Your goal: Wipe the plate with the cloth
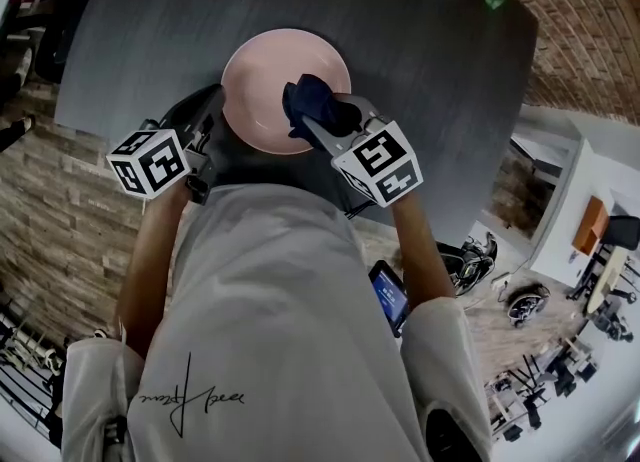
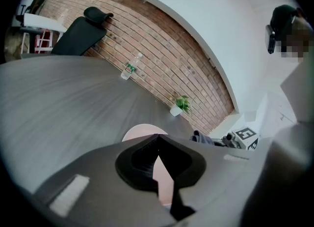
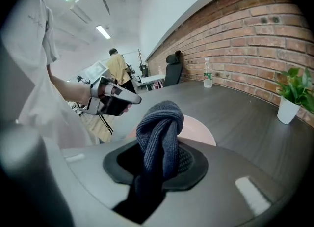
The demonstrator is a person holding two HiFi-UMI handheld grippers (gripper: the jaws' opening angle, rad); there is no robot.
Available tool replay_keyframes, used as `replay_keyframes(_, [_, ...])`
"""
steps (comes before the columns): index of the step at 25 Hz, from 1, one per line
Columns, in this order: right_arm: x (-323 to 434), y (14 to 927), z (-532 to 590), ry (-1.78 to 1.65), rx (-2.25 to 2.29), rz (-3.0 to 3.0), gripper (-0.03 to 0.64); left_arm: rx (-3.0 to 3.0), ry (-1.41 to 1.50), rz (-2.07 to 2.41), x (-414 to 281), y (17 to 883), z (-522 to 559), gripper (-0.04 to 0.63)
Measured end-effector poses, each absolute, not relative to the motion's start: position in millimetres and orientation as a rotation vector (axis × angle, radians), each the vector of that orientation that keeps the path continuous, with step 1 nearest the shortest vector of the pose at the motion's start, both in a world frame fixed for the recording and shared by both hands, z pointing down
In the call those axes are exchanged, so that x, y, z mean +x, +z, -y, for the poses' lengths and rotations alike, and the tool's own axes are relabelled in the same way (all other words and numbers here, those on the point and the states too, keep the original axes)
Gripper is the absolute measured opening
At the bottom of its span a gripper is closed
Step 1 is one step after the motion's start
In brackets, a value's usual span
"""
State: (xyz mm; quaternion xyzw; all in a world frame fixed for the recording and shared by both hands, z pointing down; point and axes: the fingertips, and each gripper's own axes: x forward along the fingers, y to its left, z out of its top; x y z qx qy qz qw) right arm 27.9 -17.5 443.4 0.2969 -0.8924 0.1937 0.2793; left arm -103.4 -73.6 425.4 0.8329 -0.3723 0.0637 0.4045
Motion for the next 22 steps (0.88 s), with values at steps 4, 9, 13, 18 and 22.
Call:
replay_keyframes(4, [23,425,6,0.519,0.813,2.459,0.101,2.142,0.131,0.965,-98,408,68,0.011])
replay_keyframes(9, [22,398,-6,0.558,0.853,2.559,0.094,2.234,0.096,0.977,-85,384,57,0.011])
replay_keyframes(13, [21,384,-15,0.555,0.877,2.591,0.089,2.297,0.112,0.981,-79,371,46,0.011])
replay_keyframes(18, [23,370,-25,0.546,0.911,2.613,0.089,2.379,0.114,0.987,-71,350,36,0.011])
replay_keyframes(22, [23,363,-33,0.579,0.931,2.623,0.089,2.402,0.131,0.982,-67,345,29,0.011])
